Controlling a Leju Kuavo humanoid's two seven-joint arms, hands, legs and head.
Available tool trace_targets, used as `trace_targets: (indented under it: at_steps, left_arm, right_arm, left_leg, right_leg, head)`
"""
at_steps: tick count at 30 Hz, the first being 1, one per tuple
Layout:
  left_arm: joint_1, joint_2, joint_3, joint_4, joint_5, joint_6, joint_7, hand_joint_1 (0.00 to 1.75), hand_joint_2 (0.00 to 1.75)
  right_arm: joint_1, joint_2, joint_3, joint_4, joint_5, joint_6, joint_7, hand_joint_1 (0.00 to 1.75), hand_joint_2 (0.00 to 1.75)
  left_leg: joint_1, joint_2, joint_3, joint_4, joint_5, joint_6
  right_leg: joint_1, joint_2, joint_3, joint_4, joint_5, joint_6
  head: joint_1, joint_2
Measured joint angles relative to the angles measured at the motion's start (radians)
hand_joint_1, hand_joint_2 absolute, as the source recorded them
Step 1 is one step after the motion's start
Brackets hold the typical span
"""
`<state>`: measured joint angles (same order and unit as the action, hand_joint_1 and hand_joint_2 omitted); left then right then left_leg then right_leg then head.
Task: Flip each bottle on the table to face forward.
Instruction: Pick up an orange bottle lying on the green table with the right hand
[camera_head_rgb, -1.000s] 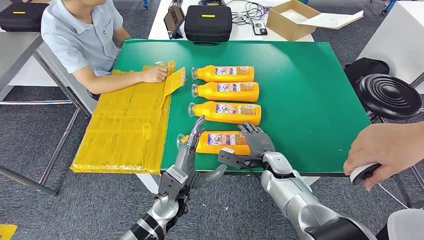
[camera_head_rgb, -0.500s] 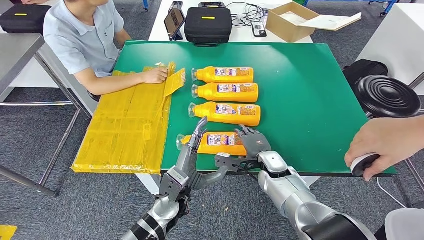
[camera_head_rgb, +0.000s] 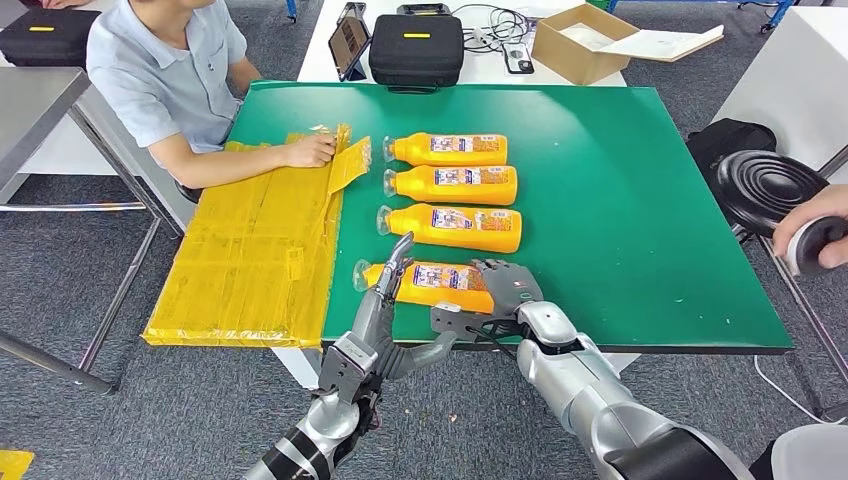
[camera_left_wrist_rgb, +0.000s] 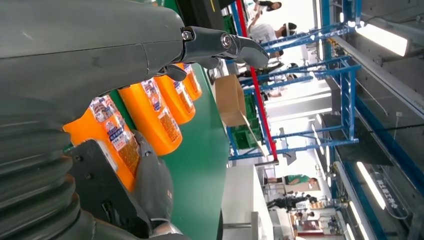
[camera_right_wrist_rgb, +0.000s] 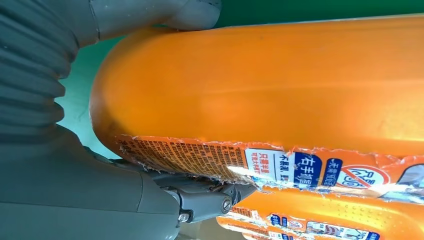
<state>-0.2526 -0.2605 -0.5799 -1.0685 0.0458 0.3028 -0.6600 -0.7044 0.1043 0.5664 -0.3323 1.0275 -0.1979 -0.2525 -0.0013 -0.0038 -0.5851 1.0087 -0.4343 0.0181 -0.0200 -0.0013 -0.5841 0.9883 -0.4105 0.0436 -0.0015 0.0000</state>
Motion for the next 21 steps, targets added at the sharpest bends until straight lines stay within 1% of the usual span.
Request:
trace_targets:
  at_steps: [7,9,11,13,15,17,19,21]
  left_arm:
    - [0.003,0.001,0.002,-0.003,0.006,0.009,0.001,0.0,1.75]
    - [0.006,0.001,0.005,-0.006,0.012,0.016,0.001,0.0,1.75]
    - [0.016,0.002,0.016,-0.019,0.03,0.035,-0.003,0.0,1.75]
    - [0.035,0.004,0.035,-0.047,0.057,0.061,-0.009,0.0,1.75]
    - [0.063,0.007,0.06,-0.09,0.09,0.081,-0.013,0.0,1.75]
    - [0.099,0.013,0.088,-0.152,0.117,0.091,-0.014,0.0,1.75]
    - [0.138,0.019,0.115,-0.222,0.132,0.097,-0.015,0.0,1.75]
    - [0.174,0.022,0.14,-0.288,0.139,0.102,-0.015,0.0,1.75]
  right_arm:
    - [0.015,-0.011,-0.039,0.0,-0.065,-0.028,-0.059,1.75,1.75]
    - [0.024,-0.012,-0.055,-0.001,-0.1,-0.047,-0.089,1.75,1.75]
    - [0.045,-0.013,-0.087,-0.004,-0.169,-0.09,-0.154,1.75,1.75]
    - [0.081,-0.014,-0.134,-0.015,-0.258,-0.15,-0.244,1.75,1.75]
    - [0.125,-0.013,-0.186,-0.034,-0.345,-0.208,-0.331,1.75,1.75]
    - [0.173,-0.011,-0.242,-0.069,-0.43,-0.256,-0.399,1.75,1.75]
    - [0.224,-0.007,-0.291,-0.125,-0.507,-0.284,-0.434,1.75,1.75]
    - [0.278,-0.002,-0.327,-0.198,-0.575,-0.298,-0.443,1.75,1.75]
  left_leg:
    - [0.0,0.0,0.0,0.0,0.0,0.0]
    - [0.0,0.0,0.0,0.0,0.0,0.0]
    - [0.0,0.0,0.0,0.0,0.0,0.0]
    - [0.0,0.0,-0.001,0.0,0.0,0.0]
    - [0.0,0.0,-0.002,0.0,0.0,0.0]
    - [0.0,-0.001,-0.004,0.0,0.0,0.0]
    - [0.001,-0.001,-0.006,0.0,0.0,0.0]
    - [0.001,-0.002,-0.008,0.0,0.0,0.0]
  right_leg:
    - [0.0,0.0,0.001,0.0,0.0,0.0]
    - [0.0,0.0,0.001,0.0,0.0,0.0]
    - [0.0,0.0,0.001,0.0,0.0,0.0]
    - [0.0,0.0,0.0,0.0,0.0,0.0]
    - [0.0,0.0,-0.001,0.0,0.0,0.0]
    - [0.0,0.0,-0.002,0.0,0.0,0.0]
    - [0.001,0.0,-0.004,0.0,0.0,0.0]
    - [0.001,-0.001,-0.006,0.0,0.0,0.0]
  head:
    - [0.0,0.0]
    - [0.0,0.0]
    - [0.0,0.0]
    - [0.0,0.0]
    - [0.0,0.0]
    - [0.0,0.0]
    - [0.0,0.0]
    - [0.0,0.0]
